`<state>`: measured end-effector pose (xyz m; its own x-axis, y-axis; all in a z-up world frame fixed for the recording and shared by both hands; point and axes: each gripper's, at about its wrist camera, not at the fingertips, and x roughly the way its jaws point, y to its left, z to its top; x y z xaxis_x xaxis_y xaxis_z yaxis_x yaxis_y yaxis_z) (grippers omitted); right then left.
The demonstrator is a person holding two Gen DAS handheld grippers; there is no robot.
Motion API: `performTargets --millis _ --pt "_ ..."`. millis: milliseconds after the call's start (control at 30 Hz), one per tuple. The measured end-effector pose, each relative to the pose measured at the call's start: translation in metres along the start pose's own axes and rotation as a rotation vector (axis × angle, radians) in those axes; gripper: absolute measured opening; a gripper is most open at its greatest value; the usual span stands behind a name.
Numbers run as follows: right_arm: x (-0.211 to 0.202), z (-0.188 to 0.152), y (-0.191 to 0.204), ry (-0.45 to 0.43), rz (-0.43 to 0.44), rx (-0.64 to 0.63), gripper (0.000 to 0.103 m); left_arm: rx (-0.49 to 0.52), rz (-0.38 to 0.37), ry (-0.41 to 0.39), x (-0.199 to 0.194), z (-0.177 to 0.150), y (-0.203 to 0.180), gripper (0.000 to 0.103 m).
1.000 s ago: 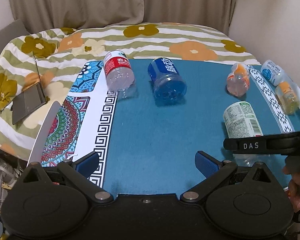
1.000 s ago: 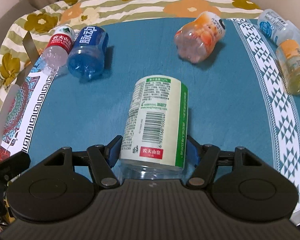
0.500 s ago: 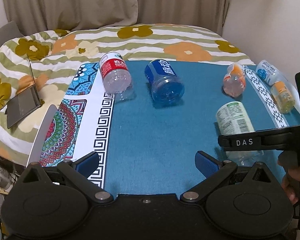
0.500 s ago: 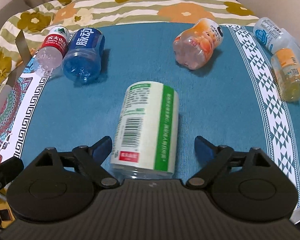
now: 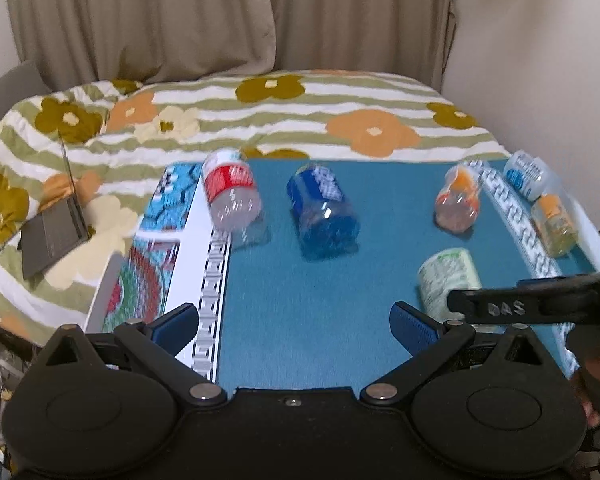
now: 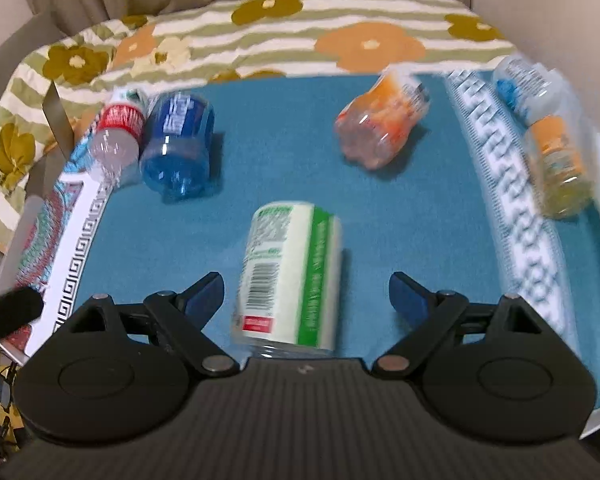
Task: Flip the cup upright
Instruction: 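Lower the cup onto the cloth and open the right gripper, then close the left gripper around the lying cup's body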
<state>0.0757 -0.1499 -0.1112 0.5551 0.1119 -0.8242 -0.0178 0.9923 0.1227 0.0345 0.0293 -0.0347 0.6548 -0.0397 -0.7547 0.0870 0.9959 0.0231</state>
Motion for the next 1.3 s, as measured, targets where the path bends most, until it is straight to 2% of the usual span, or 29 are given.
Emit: performTargets --millis 100,200,367,467,633,833,1000,1167,1267,1300 --pt "-0.024 0.002 -0.018 -0.04 -0.023 -0.008 0.103 0.023 -0.03 0.01 -0.002 0.019 -0.014 0.103" --pt "-0.045 -0.001 -0.042 -0.083 -0.057 -0.024 0.103 0.056 -0.085 0.06 0.007 0.039 -0.038 0.103" --pt "-0.056 -0.015 -0.086 -0.08 -0.124 -0.043 0.103 0.085 -0.179 0.231 0.046 0.064 -0.08 0.103" --pt "-0.055 -0.026 -0.111 -0.068 -0.116 -0.008 0.103 0.074 -0.202 0.338 0.074 0.072 -0.102 0.102" --pt "-0.041 -0.039 -0.142 -0.027 -0.065 0.048 0.103 0.076 -0.158 0.453 0.117 0.075 -0.126 0.098" --pt "-0.022 -0.043 -0.156 -0.004 -0.035 0.012 0.103 0.078 -0.105 0.565 0.154 0.072 -0.145 0.092" --pt "-0.01 -0.036 -0.17 -0.006 -0.007 0.019 0.103 0.075 -0.065 0.589 0.169 0.071 -0.152 0.09" --pt "-0.005 -0.032 -0.174 -0.01 0.018 0.014 0.103 0.058 -0.044 0.603 0.178 0.072 -0.151 0.082" --pt "-0.001 -0.031 -0.172 -0.008 0.024 0.0 0.103 0.044 -0.053 0.621 0.184 0.071 -0.148 0.068" --pt "-0.001 -0.031 -0.171 -0.008 0.024 -0.003 0.103 0.037 -0.056 0.621 0.184 0.07 -0.147 0.067"
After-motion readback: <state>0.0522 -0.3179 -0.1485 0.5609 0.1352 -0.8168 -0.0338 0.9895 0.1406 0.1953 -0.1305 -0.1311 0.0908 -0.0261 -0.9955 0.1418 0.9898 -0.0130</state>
